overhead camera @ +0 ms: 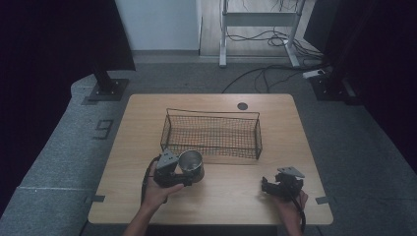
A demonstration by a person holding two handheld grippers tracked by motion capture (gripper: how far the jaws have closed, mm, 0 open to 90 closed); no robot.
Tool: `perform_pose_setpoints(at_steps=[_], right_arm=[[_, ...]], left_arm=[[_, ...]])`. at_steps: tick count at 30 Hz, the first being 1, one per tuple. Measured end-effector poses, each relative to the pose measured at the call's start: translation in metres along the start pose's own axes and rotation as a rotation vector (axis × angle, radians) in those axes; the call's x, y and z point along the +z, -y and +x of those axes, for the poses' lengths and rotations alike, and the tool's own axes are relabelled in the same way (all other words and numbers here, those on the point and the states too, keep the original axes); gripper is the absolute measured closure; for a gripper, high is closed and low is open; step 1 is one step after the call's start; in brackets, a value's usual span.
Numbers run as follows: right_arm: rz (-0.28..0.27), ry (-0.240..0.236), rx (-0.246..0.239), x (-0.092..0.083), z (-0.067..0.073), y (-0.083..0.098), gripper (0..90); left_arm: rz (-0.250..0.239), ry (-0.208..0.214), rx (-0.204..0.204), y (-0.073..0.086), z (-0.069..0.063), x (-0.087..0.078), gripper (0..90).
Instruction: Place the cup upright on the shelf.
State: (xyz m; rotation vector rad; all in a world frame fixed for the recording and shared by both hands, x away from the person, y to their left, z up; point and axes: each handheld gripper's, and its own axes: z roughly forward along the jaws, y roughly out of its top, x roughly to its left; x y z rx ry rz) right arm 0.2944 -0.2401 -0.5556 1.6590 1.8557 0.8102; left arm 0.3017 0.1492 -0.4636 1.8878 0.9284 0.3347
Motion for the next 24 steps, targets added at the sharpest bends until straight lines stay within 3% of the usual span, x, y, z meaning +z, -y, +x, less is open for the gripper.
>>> perform_pose_setpoints(at_steps=[24], right_arm=[[-0.003,-0.004,-0.004,0.000,0.000,0.000,7.1]], left_arm=[[0.009,-0.011,0.007,-0.024,0.004,0.005,19.2]])
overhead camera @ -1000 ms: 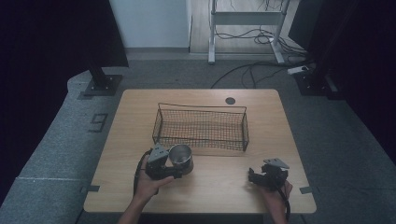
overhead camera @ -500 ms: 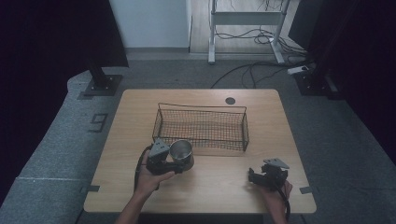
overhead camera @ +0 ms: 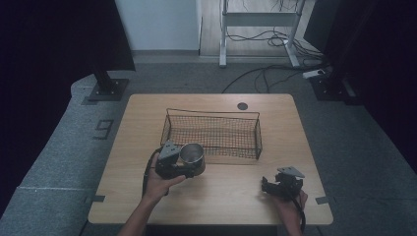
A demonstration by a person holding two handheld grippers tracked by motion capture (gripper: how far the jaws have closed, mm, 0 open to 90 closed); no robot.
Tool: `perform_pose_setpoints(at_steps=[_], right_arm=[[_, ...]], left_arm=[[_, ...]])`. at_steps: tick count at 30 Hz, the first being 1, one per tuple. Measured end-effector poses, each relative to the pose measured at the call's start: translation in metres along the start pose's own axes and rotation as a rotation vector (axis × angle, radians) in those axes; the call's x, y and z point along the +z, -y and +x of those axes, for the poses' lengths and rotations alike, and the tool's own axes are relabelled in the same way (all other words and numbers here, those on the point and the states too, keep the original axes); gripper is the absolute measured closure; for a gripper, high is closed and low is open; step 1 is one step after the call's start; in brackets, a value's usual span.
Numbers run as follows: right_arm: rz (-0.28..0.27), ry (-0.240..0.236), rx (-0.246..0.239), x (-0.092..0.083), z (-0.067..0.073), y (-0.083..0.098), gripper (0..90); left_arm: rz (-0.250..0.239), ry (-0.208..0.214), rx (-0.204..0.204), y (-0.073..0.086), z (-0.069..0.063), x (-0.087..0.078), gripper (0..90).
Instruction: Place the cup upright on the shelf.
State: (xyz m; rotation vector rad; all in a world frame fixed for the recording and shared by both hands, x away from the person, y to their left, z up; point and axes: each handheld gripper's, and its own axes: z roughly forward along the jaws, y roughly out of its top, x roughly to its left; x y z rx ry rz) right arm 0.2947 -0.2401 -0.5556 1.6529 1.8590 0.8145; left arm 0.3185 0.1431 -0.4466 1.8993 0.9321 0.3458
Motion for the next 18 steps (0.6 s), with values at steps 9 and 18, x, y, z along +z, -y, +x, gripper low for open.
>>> perform_pose_setpoints(at_steps=[9,18], right_arm=[[-0.001,-0.001,0.000,0.000,0.000,0.000,7.4],[-0.001,-0.001,0.000,0.000,0.000,0.000,7.7]], left_arm=[[0.001,0.004,-0.004,-0.013,0.004,0.007,19.2],[0.010,0.000,0.002,-0.018,0.006,0.011,19.2]])
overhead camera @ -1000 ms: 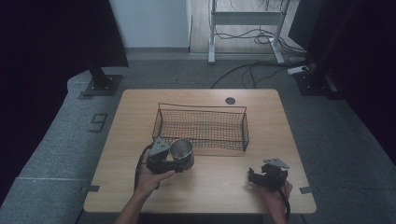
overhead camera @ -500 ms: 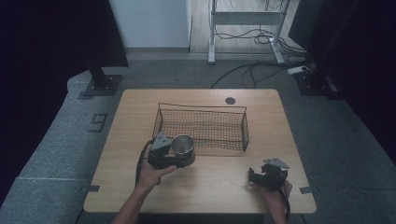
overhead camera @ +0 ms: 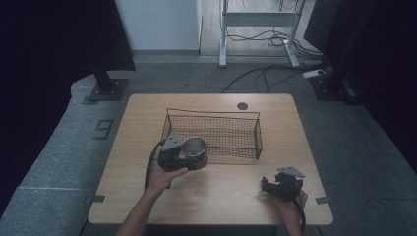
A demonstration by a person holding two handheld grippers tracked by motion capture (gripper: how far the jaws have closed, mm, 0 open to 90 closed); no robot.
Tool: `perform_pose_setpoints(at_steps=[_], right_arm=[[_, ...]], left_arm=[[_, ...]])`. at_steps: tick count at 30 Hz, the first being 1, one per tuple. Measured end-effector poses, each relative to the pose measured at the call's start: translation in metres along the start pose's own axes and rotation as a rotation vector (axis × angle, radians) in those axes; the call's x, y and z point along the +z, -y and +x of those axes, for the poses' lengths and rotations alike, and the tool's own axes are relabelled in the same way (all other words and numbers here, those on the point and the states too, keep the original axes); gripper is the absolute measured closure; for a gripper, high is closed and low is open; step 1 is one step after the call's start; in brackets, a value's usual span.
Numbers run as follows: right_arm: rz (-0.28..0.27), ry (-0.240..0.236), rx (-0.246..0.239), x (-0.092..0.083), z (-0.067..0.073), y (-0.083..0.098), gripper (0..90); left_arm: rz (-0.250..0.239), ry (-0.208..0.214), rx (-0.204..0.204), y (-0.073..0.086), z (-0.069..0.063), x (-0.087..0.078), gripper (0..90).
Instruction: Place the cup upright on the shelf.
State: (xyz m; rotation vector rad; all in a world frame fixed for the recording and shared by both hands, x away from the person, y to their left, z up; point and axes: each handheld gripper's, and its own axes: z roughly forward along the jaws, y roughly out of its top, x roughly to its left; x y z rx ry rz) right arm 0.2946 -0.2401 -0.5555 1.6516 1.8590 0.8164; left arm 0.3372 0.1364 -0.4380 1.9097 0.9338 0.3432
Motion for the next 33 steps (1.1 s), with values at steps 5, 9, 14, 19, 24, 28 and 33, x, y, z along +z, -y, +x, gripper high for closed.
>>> perform_pose_setpoints(at_steps=[5,9,14,19,24,28,33], right_arm=[[0.000,0.000,0.000,0.000,0.000,0.000,7.9],[-0.001,0.000,0.000,0.000,0.000,0.000,7.8],[0.000,0.000,0.001,0.000,0.000,0.000,7.9],[-0.001,0.000,0.002,0.000,0.000,0.000,7.9],[-0.001,0.000,0.003,0.000,0.000,0.000,7.9],[-0.001,0.000,0.000,0.000,0.000,0.000,8.1],[-0.003,0.000,0.000,0.000,0.000,0.000,8.4]], left_arm=[[-0.005,-0.003,-0.004,-0.004,0.001,0.001,19.2],[-0.009,-0.006,-0.006,-0.008,0.003,0.002,19.2],[-0.013,-0.007,-0.010,-0.011,0.004,0.003,19.2],[-0.012,-0.006,-0.007,-0.015,0.005,0.004,19.2],[-0.018,-0.013,-0.009,-0.019,0.007,0.003,19.2],[-0.024,-0.011,-0.013,-0.023,0.009,0.004,19.2],[-0.031,0.000,-0.017,-0.027,0.010,0.004,19.2]])
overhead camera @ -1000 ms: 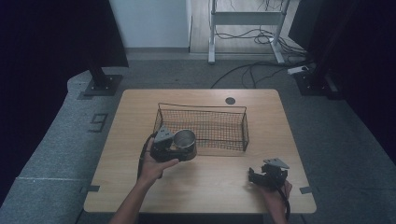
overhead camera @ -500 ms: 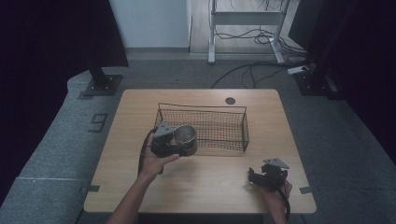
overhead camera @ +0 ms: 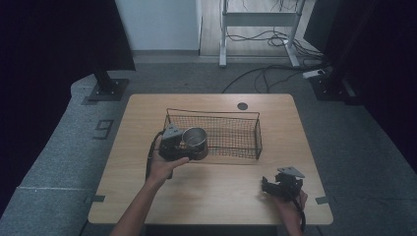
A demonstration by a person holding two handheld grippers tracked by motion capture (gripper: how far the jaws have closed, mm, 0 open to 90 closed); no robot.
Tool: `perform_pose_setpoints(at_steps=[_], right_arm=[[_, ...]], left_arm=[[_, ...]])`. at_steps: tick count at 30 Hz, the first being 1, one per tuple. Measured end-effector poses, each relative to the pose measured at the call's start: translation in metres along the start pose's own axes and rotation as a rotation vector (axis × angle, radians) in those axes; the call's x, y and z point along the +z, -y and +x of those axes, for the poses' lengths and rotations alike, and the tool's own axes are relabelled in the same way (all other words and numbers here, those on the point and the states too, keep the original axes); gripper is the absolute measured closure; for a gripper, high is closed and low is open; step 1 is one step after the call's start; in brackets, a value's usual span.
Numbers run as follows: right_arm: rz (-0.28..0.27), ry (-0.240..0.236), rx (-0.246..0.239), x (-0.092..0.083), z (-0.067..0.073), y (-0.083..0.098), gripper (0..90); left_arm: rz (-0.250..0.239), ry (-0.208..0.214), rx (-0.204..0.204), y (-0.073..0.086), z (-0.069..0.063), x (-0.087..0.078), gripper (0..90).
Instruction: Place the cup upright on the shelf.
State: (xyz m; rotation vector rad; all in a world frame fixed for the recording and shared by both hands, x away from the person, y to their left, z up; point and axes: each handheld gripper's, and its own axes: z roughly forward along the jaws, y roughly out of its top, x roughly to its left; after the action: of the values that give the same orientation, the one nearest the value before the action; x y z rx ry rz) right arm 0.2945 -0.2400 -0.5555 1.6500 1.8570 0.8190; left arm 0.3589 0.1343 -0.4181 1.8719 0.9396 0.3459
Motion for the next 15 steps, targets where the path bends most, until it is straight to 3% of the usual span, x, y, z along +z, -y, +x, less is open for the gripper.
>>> perform_pose_setpoints(at_steps=[15], right_arm=[[0.001,-0.001,-0.001,0.000,0.000,0.000,8.8]], left_arm=[[0.004,-0.014,0.005,-0.015,0.005,0.009,19.2]])
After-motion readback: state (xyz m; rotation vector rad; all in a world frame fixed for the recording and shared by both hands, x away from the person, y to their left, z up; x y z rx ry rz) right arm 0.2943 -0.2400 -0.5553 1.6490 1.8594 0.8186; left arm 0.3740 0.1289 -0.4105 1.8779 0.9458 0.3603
